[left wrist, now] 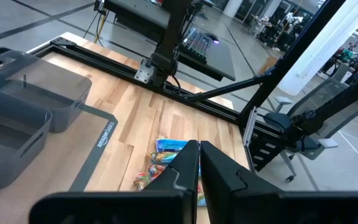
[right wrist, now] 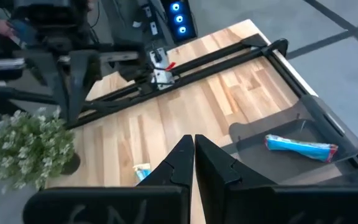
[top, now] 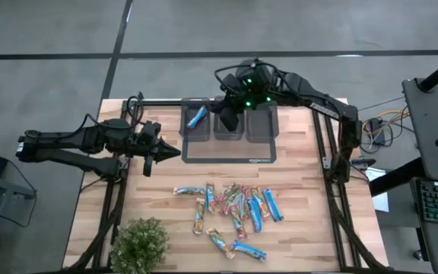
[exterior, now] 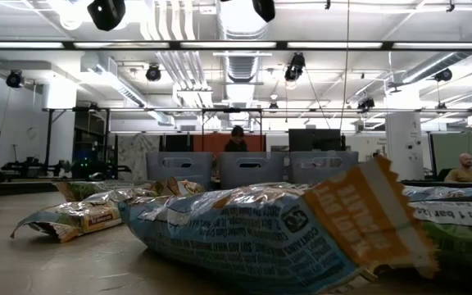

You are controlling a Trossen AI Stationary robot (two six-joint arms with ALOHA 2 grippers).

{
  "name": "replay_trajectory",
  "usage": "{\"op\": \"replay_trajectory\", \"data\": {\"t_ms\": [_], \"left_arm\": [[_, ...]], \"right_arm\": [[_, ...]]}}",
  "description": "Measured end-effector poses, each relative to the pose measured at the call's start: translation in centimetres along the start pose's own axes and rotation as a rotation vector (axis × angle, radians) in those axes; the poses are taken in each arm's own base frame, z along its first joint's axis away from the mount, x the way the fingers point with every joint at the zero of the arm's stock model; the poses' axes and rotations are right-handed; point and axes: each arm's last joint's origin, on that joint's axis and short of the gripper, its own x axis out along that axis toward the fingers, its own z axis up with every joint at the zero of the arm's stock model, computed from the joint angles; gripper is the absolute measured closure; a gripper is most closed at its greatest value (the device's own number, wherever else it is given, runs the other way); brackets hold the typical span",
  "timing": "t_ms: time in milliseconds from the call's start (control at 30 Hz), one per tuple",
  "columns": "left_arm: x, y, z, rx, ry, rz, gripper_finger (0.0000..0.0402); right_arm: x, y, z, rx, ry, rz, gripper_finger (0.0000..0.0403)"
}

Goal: Pick and place Granola Bars by type
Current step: Put the yellow granola bar into the right black bin

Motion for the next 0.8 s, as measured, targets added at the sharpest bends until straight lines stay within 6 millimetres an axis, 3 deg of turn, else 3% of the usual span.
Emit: {"op": "replay_trajectory", "data": {"t_ms": [367,533,800], "left_arm": [[0.0,0.0,0.0,-0.01,0.0,0.0,0.0402],[0.0,0.0,0.0,-0.002,0.001,0.0,0.0402],[0.0,0.0,0.0,0.005,0.0,0.0,0.0402]], "right_arm": [[-2.0,3.0,-3.3,-0.05,-0.129,0.121,0.0394],[-3.5,3.5,-6.1,-0.051,-0.135,0.158,0.0394],[-7.5,4.1,-10.8,-0.066,-0.145,0.222,0.0394]]}}
